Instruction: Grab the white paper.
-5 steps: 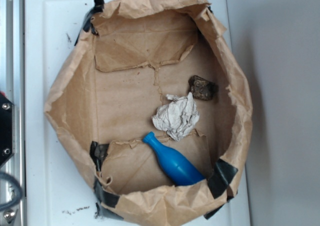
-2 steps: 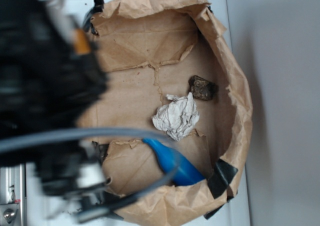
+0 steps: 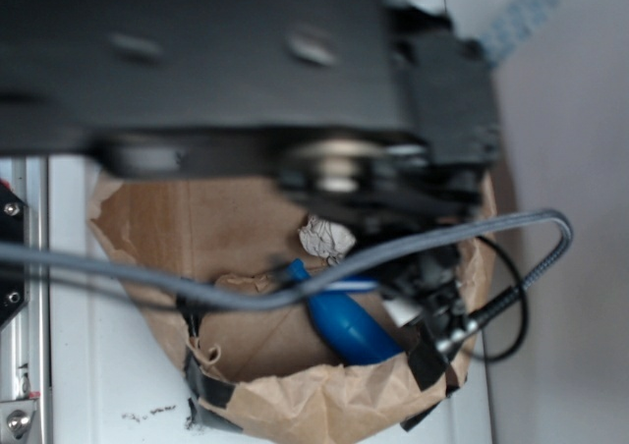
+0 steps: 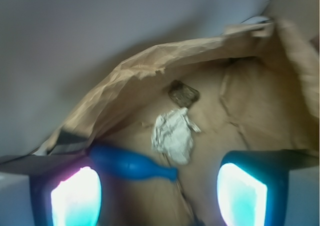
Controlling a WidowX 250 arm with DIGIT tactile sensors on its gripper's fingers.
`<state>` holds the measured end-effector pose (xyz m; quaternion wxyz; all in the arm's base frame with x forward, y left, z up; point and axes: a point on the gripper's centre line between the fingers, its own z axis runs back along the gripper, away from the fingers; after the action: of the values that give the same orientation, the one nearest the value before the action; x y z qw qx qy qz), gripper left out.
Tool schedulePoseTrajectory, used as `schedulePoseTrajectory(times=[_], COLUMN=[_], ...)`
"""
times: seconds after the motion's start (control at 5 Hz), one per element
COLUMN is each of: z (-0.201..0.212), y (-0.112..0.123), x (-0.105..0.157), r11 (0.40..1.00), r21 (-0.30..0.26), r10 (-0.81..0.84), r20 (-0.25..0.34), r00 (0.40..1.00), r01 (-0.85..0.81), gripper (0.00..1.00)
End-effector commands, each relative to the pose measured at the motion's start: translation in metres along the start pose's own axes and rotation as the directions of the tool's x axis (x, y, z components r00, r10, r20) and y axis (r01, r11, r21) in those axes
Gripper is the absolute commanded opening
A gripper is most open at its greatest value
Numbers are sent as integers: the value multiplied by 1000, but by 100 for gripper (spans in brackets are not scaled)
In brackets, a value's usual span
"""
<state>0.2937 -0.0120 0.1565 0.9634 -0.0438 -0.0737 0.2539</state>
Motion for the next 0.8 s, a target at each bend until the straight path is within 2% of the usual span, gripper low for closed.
schedulePoseTrajectory(times=[0.0,0.2,0.4,0.6], z=[17,-30,-82,-110], y=[10,20,10,6], x=[14,18,13,8], r11=[999,992,996,996], r21=[-28,-56,-85,-85], r10=[34,116,3,-22], r20=[55,118,99,111], r00=[998,986,995,994], r01=[-32,-110,5,31], gripper=[100,100,100,100])
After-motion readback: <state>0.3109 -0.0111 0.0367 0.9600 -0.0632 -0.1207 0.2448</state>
